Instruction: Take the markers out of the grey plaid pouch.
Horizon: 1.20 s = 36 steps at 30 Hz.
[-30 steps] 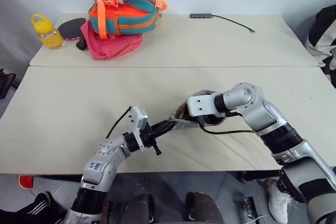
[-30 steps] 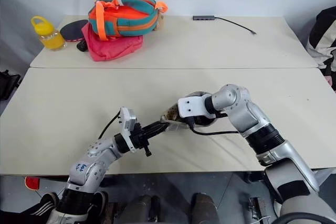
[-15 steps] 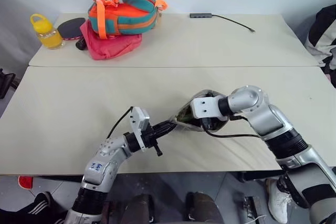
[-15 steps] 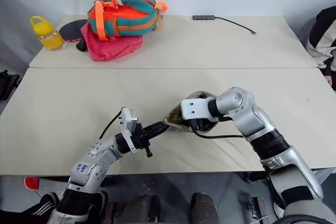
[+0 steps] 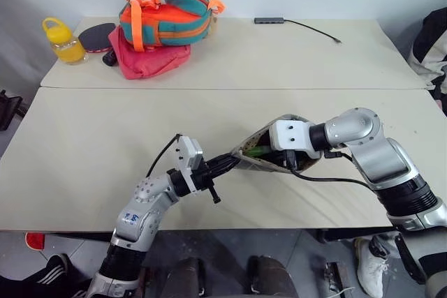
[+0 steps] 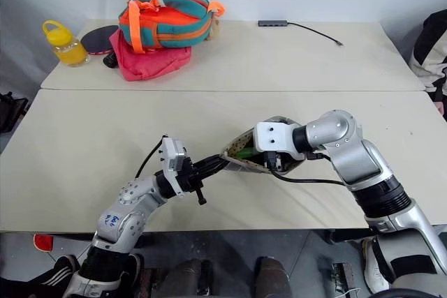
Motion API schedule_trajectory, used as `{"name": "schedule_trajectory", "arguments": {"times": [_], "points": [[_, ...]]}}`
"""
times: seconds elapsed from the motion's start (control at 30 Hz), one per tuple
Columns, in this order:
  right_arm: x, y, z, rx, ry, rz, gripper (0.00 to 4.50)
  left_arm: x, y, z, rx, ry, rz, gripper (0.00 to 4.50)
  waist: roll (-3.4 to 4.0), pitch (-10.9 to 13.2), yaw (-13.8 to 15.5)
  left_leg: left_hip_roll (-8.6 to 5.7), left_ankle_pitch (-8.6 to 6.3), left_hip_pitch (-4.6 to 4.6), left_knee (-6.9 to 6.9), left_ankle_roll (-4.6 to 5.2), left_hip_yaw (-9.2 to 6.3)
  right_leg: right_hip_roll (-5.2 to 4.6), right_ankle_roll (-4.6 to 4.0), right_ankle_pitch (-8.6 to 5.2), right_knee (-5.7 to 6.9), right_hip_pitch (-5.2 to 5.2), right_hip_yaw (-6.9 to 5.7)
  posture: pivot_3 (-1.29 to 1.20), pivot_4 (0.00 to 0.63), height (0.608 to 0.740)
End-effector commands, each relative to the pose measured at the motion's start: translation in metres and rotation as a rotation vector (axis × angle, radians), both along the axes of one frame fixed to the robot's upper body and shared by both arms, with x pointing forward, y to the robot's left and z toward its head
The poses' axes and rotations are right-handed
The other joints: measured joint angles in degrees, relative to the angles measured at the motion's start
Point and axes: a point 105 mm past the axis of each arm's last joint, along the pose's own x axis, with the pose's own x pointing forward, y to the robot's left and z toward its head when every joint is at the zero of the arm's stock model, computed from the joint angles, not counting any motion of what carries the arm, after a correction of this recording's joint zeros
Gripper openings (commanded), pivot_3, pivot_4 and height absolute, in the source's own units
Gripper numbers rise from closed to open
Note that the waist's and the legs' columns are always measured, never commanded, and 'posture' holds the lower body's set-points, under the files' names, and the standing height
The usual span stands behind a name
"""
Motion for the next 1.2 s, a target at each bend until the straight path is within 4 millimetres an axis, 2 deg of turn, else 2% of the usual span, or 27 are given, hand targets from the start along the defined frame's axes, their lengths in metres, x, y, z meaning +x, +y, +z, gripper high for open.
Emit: {"name": "schedule_trajectory", "arguments": {"times": [0.03,0.2,0.27,0.47,0.6,0.83,0.9,1.03,1.2], "points": [[0.002,0.005,-0.01,-0.034,-0.057,0.01,0.59,0.015,0.014,0.009,-0.086,0.043,0.104,0.0,0.0,0.0,0.03,0.0,0.0,0.0,0.01,0.0,0.01,0.0,0.0,0.0,0.01,0.0,0.0,0.0,0.15,0.74],[0.001,0.013,-0.02,0.004,-0.04,0.004,0.59,0.011,0.008,0.003,-0.057,0.053,0.102,0.0,0.0,0.0,0.12,-0.01,0.0,-0.01,0.01,0.0,0.0,0.0,0.0,0.0,0.02,0.0,-0.01,0.0,0.15,0.74],[0.005,0.013,-0.016,0.02,-0.055,-0.01,1.35,0.007,0.01,-0.004,-0.03,0.059,0.099,0.0,0.0,0.0,0.09,-0.01,0.0,-0.01,0.01,0.0,0.01,0.01,0.0,0.0,0.0,0.0,0.0,0.0,0.15,0.74],[0.007,0.013,-0.006,0.012,-0.118,0.015,3.18,0.005,0.013,-0.009,0.005,0.056,0.097,0.0,0.0,0.0,0.01,0.01,0.01,0.01,0.03,0.01,0.02,0.02,0.0,0.0,0.02,0.01,0.02,0.0,0.15,0.74],[-0.002,0.022,0.015,0.057,-0.145,0.094,3.18,0.005,0.012,-0.009,-0.002,0.06,0.098,0.0,0.0,0.0,0.01,0.01,0.01,0.01,0.02,0.0,0.01,0.02,0.0,0.0,0.02,0.0,0.02,0.0,0.15,0.74],[-0.009,0.014,0.038,0.089,-0.148,0.118,3.18,0.001,0.014,-0.015,0.028,0.059,0.097,0.0,0.0,0.0,0.1,0.01,0.01,0.0,0.01,0.01,0.0,0.01,0.0,0.0,0.02,0.0,0.01,0.0,0.15,0.74],[-0.009,0.012,0.036,0.078,-0.146,0.113,3.18,0.002,0.015,-0.014,0.021,0.058,0.104,0.0,0.0,0.0,0.13,0.0,0.01,0.0,0.0,0.01,-0.03,0.01,0.0,0.0,0.02,0.0,-0.01,0.0,0.15,0.74],[-0.001,0.009,0.016,0.003,-0.15,0.086,3.18,0.003,0.013,-0.008,-0.018,0.069,0.097,0.0,0.0,0.0,0.06,0.01,0.01,0.01,0.02,0.01,0.0,0.01,0.0,0.0,0.01,0.01,0.01,0.0,0.15,0.74],[0.013,0.005,0.012,-0.038,-0.21,0.045,3.18,-0.003,0.007,-0.004,-0.043,0.13,0.023,0.0,0.0,0.0,0.08,0.0,0.01,0.0,0.02,0.01,0.01,0.0,0.0,0.0,0.02,0.0,0.02,0.0,0.15,0.74]]}}
